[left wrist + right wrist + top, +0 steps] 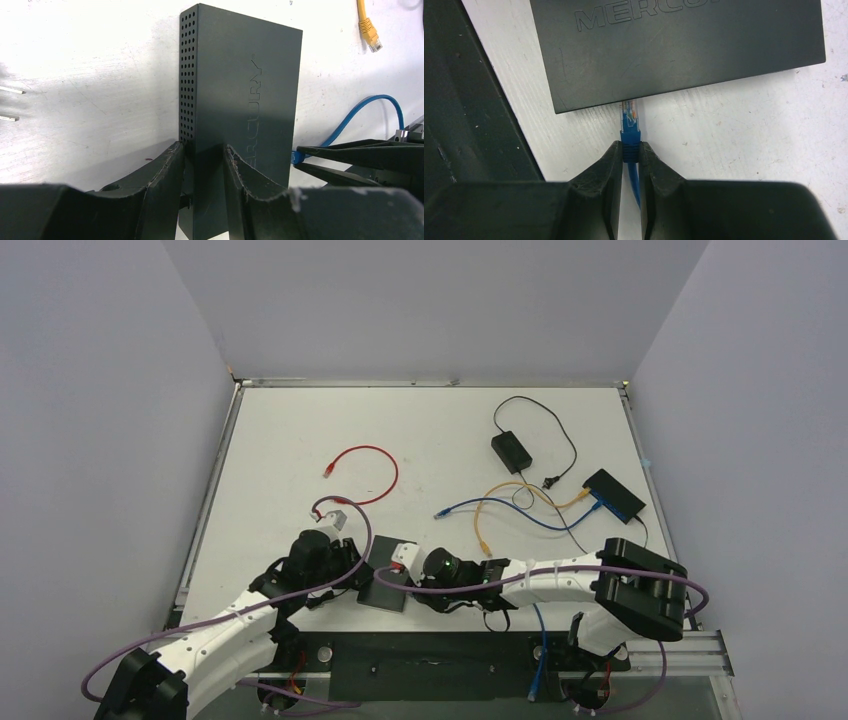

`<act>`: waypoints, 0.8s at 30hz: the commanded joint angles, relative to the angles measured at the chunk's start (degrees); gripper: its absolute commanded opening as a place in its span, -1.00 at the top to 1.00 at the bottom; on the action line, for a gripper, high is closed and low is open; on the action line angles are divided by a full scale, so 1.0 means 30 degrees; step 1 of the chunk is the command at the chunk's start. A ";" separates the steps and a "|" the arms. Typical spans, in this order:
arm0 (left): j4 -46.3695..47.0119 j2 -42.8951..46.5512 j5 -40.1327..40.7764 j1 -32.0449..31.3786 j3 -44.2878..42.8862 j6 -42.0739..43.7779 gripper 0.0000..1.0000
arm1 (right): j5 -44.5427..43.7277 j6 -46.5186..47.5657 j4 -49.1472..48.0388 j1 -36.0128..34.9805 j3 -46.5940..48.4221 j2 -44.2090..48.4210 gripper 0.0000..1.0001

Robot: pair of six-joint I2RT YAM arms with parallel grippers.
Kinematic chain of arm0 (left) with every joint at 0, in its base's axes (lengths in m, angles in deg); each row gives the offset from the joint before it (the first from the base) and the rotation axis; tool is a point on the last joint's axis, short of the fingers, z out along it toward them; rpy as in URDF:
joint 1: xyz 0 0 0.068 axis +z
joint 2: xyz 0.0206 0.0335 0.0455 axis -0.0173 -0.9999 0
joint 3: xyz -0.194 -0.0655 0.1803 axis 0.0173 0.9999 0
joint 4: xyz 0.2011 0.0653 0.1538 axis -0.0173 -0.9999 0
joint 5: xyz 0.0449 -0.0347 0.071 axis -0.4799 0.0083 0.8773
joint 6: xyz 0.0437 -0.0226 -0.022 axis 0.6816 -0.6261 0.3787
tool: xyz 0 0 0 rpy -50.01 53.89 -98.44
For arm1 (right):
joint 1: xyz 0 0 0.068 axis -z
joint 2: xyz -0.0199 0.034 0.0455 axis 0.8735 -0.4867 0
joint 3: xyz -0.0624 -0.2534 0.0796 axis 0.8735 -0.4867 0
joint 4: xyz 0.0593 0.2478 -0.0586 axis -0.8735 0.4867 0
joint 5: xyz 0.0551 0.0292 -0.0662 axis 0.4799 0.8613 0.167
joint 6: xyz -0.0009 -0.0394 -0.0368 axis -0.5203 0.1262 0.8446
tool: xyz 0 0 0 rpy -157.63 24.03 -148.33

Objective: Insert the plug into the switch port
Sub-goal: Insert the connector into the switch port.

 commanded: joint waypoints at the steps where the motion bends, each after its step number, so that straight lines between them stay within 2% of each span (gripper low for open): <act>1: 0.1235 0.0101 -0.2361 -0.0242 -0.0014 -0.0750 0.41 | -0.0577 0.0206 -0.3899 -0.0660 0.0742 0.0545 1.00; 12: 0.1344 -0.0240 -0.2316 -0.0271 -0.0045 -0.0748 0.41 | -0.3183 0.1453 -0.4041 -0.1870 0.0489 0.1743 1.00; 18: 0.1150 -0.0260 -0.2200 -0.0271 -0.0134 -0.0831 0.41 | -0.4622 0.1233 -0.4682 -0.2435 0.0492 0.0910 1.00; 24: 0.1036 -0.0475 -0.2123 -0.0273 -0.0230 -0.0832 0.41 | -0.4785 0.1375 -0.5114 -0.3327 0.0469 0.0278 1.00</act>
